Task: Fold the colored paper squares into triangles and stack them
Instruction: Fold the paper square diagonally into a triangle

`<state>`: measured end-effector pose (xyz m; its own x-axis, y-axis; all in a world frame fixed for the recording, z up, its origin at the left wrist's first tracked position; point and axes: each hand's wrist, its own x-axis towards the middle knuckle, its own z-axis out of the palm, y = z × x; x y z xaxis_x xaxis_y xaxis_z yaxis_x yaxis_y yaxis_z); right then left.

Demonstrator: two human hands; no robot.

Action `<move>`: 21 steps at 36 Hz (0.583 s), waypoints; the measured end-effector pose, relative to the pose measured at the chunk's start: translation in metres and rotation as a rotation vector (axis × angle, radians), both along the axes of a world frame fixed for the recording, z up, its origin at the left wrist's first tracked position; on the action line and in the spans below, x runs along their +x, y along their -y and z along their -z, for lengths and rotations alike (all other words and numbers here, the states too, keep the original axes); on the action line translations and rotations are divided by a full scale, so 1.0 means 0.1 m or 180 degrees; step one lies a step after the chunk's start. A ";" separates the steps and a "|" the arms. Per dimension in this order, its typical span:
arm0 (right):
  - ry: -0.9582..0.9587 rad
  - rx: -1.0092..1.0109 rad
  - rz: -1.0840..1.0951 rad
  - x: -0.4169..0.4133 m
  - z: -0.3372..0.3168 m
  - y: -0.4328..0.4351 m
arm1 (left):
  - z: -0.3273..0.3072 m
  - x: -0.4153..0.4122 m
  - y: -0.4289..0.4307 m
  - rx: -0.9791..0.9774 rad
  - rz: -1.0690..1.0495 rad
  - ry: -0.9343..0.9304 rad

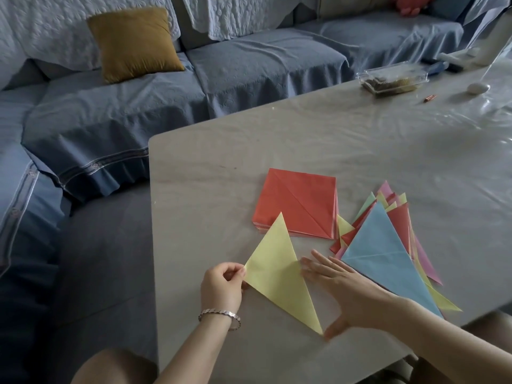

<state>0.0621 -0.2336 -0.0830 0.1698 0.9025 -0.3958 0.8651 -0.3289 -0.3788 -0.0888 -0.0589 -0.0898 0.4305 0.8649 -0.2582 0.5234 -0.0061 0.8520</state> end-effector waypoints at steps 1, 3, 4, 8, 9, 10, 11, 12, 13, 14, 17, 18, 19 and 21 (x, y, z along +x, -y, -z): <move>-0.0139 0.0117 0.0198 -0.02 -0.02 -0.01 | -0.03 0.01 0.01 0.0023 -0.0034 0.0083; -0.0499 0.0517 0.0794 -0.07 -0.05 -0.04 | -0.10 0.06 0.05 -0.0030 -0.0069 0.0358; -0.0718 0.0764 0.1169 -0.09 -0.08 -0.06 | -0.15 0.09 0.08 -0.0125 -0.0069 0.0538; -0.1210 0.1872 0.2327 -0.11 -0.19 -0.13 | -0.37 0.28 0.25 -0.0365 0.0232 0.1081; -0.1207 0.2107 0.2536 -0.09 -0.23 -0.11 | -0.41 0.33 0.28 -0.0366 0.0358 0.1135; -0.1206 0.2281 0.2726 -0.04 -0.25 -0.09 | -0.43 0.38 0.29 -0.0339 0.0479 0.1134; -0.1235 0.2393 0.2898 0.02 -0.26 -0.04 | -0.45 0.42 0.30 -0.0289 0.0578 0.1091; -0.1283 0.2424 0.3047 0.08 -0.27 0.02 | -0.45 0.46 0.29 -0.0182 0.0643 0.0995; -0.1279 0.2409 0.3128 0.14 -0.28 0.08 | -0.43 0.49 0.26 -0.0017 0.0682 0.0873; -0.1147 0.2325 0.3154 0.21 -0.28 0.15 | -0.41 0.52 0.22 0.0191 0.0703 0.0734; -0.0331 0.1547 0.3284 0.34 -0.31 0.34 | -0.33 0.61 0.08 0.0473 0.0561 0.0357; -0.0115 0.1236 0.3374 0.36 -0.31 0.39 | -0.30 0.63 0.04 0.0452 0.0487 0.0225; 0.0074 0.0929 0.3447 0.36 -0.31 0.41 | -0.27 0.66 -0.01 0.0429 0.0426 0.0101; 0.0360 0.0612 0.3403 0.34 -0.32 0.38 | -0.22 0.73 -0.10 0.0447 0.0393 -0.0139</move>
<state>0.0963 -0.2714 -0.0515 0.9296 0.3118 -0.1967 0.2004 -0.8751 -0.4404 -0.0158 -0.0492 -0.0681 0.5265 0.8351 -0.1594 0.5478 -0.1899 0.8147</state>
